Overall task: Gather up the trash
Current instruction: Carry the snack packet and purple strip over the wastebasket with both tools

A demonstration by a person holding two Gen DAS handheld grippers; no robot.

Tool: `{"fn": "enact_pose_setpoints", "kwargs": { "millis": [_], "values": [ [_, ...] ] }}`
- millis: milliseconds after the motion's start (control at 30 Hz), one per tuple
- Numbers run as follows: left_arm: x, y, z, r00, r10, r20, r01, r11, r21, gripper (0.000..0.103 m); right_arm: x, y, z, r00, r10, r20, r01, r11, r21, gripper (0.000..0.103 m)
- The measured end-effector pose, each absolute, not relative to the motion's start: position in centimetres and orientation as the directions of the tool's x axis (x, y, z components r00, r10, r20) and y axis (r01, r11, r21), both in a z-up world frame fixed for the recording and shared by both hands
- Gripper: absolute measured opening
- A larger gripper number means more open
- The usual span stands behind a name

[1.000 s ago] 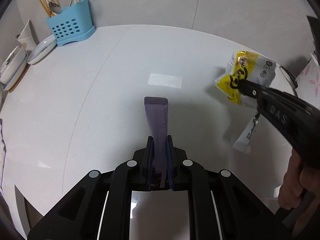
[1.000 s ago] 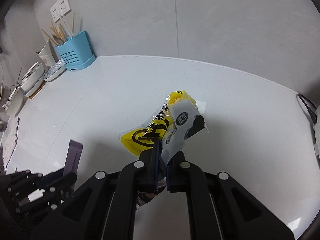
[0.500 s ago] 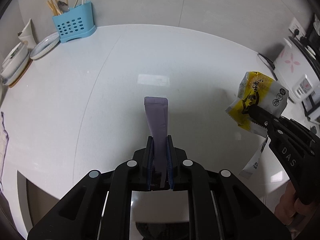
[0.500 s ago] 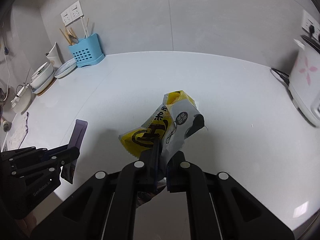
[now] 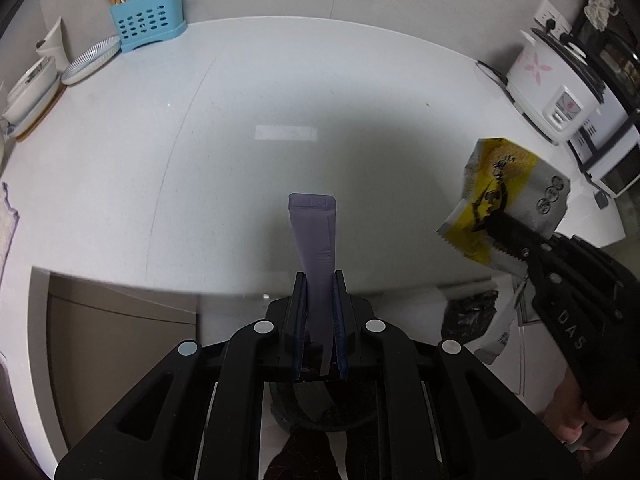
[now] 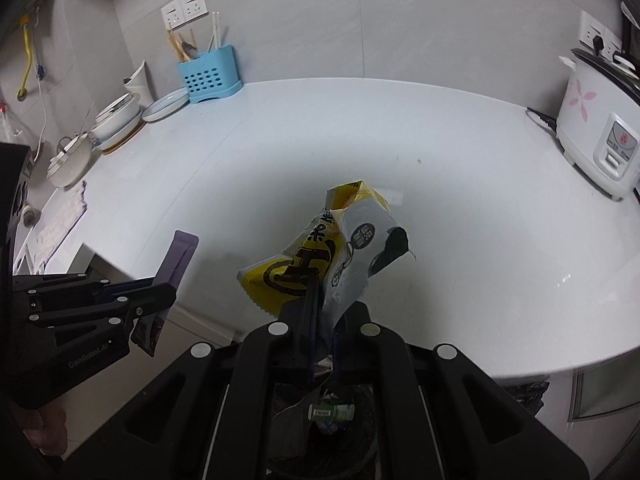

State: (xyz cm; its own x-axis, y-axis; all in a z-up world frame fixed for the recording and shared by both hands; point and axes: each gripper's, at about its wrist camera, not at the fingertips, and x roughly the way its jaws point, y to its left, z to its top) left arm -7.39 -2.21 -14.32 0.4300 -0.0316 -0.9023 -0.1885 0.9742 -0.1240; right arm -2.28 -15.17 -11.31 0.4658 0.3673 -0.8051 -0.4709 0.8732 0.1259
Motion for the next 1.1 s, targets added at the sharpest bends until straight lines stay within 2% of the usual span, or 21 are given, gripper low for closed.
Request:
{"fn": "enact_pose_setpoints", "kwargs": {
  "millis": [467,700,1100],
  "values": [
    [-14.1,-4.0,-16.8,0.389,-0.082,-0.918,-0.16,0.975,-0.155,0.011,-10.3,-17.9,-13.9,0.415,0.369,-0.832,-0.467,0.871,0.153,0.004],
    [-15.1,-5.1,-21.4,0.343,-0.092,-0.935,-0.155,0.976,-0.153,0.011,-12.1,-18.6,-18.5,0.378,0.331,-0.865,-0.462,0.877,0.134,0.004],
    [-15.4,-6.7,-32.8,0.325,-0.078,-0.943,-0.155,0.979,-0.134,0.012,-12.5,-19.0,-30.1,0.261,0.251,-0.932,-0.402,0.906,0.131,0.004]
  ]
}}
